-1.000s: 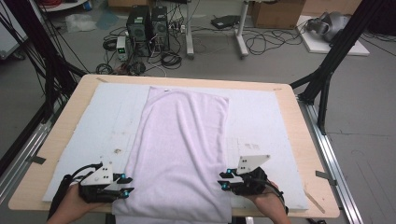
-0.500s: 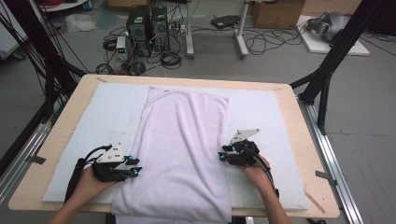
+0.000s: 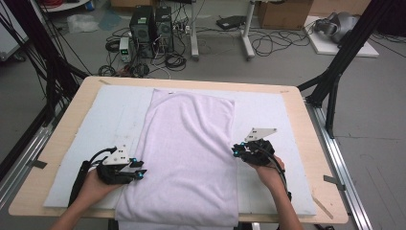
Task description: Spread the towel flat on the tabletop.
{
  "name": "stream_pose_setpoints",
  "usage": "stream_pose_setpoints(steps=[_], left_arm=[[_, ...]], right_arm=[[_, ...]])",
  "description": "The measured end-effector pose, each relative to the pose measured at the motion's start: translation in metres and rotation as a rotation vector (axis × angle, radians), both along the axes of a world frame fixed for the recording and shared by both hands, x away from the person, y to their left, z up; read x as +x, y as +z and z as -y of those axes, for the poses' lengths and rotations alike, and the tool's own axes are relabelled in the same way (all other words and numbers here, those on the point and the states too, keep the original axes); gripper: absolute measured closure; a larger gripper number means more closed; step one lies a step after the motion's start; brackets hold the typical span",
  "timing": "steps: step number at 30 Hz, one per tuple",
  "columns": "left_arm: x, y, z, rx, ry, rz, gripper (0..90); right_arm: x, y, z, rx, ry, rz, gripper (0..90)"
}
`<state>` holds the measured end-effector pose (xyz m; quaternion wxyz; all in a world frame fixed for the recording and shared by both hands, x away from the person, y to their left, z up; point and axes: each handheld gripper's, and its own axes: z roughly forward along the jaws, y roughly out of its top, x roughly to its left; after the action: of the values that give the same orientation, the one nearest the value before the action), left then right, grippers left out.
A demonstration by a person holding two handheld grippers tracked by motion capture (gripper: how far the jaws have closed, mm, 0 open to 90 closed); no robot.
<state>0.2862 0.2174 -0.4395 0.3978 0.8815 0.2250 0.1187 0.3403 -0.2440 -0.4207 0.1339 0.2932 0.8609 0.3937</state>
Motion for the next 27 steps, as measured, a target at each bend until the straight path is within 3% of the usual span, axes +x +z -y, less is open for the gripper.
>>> stream_pose_setpoints(steps=[7, 10, 12, 14, 16, 18, 20, 21, 23, 27], left_arm=[[0.002, -0.004, 0.000, -0.004, 0.013, -0.013, 64.2], [0.001, -0.004, -0.001, -0.011, 0.016, -0.014, 64.1], [0.001, -0.005, -0.001, -0.012, 0.017, -0.013, 64.0], [0.001, -0.005, -0.001, -0.013, 0.014, -0.013, 64.0], [0.001, -0.005, -0.001, -0.010, 0.012, -0.009, 64.0], [0.000, -0.005, -0.001, -0.010, 0.016, -0.009, 63.9], [0.001, -0.005, -0.001, -0.010, 0.013, -0.008, 63.9], [0.001, -0.005, -0.001, -0.011, 0.012, -0.012, 63.8], [0.002, -0.005, -0.001, -0.012, 0.012, -0.013, 63.6], [0.001, -0.005, -0.001, -0.009, 0.014, -0.007, 63.5]], right_arm=[[0.019, -0.017, -0.004, -0.019, -0.056, -0.014, 71.5], [0.027, -0.024, -0.012, -0.025, -0.048, -0.057, 71.0], [0.029, -0.024, -0.013, -0.017, -0.031, -0.060, 77.6], [0.028, -0.023, -0.015, -0.019, 0.002, -0.066, 89.5], [0.026, -0.021, -0.017, -0.054, 0.012, -0.046, 89.7], [0.025, -0.017, -0.013, -0.113, -0.022, -0.019, 89.8], [0.025, -0.013, -0.003, -0.082, -0.066, -0.026, 89.8], [0.026, -0.011, 0.001, -0.051, -0.075, -0.033, 89.4], [0.028, -0.012, 0.001, 0.003, -0.061, -0.050, 76.8], [0.035, -0.020, -0.013, -0.021, -0.061, -0.061, 66.9]])
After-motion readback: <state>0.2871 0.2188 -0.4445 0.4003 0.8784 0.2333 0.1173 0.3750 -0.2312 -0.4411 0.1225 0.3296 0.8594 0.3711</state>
